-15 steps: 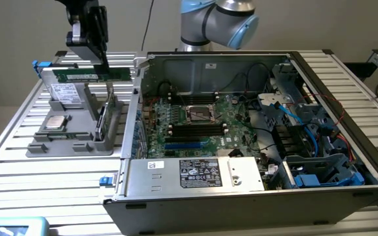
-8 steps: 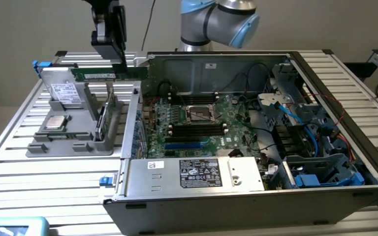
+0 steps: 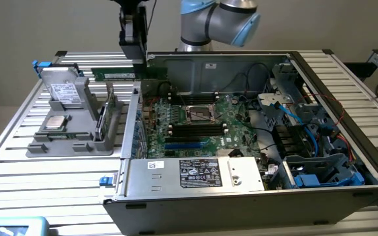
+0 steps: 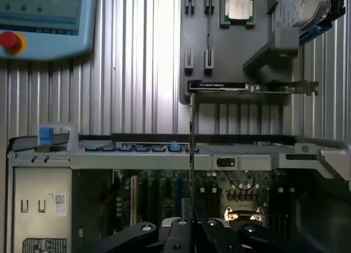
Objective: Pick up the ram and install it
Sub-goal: 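Pick up the ram and move it above insertion slot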
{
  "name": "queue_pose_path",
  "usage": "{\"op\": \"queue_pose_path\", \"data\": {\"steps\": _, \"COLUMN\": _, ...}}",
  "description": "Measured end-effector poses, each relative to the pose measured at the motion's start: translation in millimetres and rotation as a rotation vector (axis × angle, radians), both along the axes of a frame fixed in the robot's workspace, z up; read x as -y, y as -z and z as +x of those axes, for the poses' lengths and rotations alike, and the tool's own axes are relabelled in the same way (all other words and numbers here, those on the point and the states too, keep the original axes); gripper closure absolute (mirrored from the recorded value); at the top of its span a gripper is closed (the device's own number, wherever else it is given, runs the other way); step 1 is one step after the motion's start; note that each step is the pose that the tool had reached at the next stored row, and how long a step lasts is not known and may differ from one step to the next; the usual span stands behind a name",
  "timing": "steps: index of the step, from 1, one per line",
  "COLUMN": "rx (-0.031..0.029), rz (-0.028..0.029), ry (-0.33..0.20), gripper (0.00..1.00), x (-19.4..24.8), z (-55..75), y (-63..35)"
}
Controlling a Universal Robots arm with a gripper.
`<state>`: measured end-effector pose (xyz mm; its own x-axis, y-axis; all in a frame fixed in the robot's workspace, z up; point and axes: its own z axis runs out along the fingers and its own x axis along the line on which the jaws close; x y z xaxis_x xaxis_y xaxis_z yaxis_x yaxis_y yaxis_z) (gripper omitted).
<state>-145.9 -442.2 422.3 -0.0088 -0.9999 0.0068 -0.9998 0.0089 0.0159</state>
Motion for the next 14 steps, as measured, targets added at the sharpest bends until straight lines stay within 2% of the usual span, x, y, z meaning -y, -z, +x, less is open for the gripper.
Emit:
{"op": "queue_pose_path", "data": {"steps": 4, "rx": -0.0020, "rz": -0.0002, "ry": 0.000, "gripper": 0.88, "x": -1.3, "z": 18.0, "y": 4.1}}
{"op": "queue_pose_path", "data": {"steps": 14, "rx": -0.0028, "rz": -0.0002, "ry": 0.000, "gripper": 0.88, "x": -9.5, "z": 63.5, "y": 13.1}}
